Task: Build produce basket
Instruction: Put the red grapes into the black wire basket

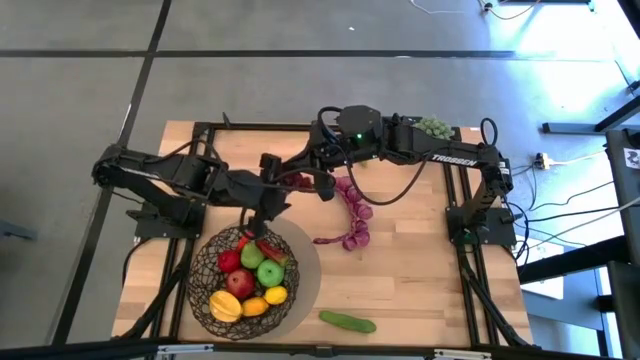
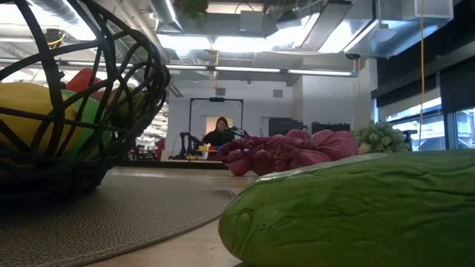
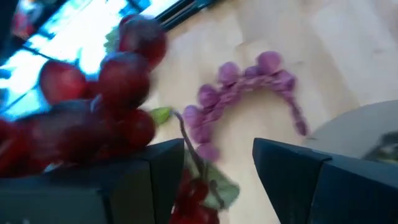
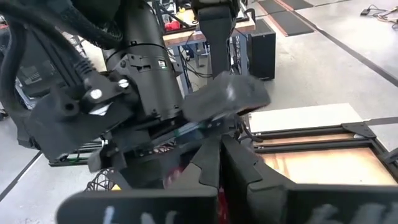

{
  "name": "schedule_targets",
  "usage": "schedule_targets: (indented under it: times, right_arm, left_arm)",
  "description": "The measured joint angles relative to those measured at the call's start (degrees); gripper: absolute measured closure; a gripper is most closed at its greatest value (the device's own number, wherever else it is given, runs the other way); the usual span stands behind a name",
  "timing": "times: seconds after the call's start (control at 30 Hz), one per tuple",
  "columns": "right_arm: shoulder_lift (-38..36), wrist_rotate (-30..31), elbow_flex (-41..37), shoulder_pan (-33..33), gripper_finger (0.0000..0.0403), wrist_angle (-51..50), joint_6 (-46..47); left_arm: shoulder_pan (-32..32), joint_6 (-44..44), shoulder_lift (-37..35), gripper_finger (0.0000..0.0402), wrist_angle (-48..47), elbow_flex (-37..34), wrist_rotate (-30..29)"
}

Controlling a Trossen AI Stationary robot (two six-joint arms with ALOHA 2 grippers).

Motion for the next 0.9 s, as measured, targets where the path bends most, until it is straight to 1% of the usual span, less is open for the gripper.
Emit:
schedule_targets:
  times: [0.07,0.13,0.33,0.57,0.63,0.77,0.9]
  right_arm:
    - [0.0,0.0,0.0,0.0,0.0403,0.3,-0.3]
    - [0.0,0.0,0.0,0.0,0.0403,0.3,-1.0]
    - [0.0,0.0,0.0,0.0,0.0403,0.3,-1.5]
    - [0.0,0.0,0.0,0.0,0.0403,0.7,-2.7]
    - [0.0,0.0,0.0,0.0,0.0403,0.7,-2.7]
    - [0.0,-0.1,0.0,0.0,0.0403,0.7,-2.7]
    - [0.0,-0.1,0.0,0.0,0.0403,0.7,-2.7]
  left_arm:
    - [0.0,0.0,0.0,0.0214,0.0,0.0,-3.0]
    - [0.0,-0.1,0.0,0.0214,0.0,0.0,-4.4]
    - [0.8,-1.5,0.0,0.0214,0.2,-0.1,-4.4]
    - [2.6,-1.4,0.0,0.0214,0.4,-3.8,-4.7]
    - [2.7,-1.3,0.0,0.0214,1.0,-4.9,-6.3]
    - [2.5,-1.0,0.0,0.0214,1.0,-5.7,-12.8]
    - [2.3,2.1,0.0,0.0214,1.1,-5.7,-13.4]
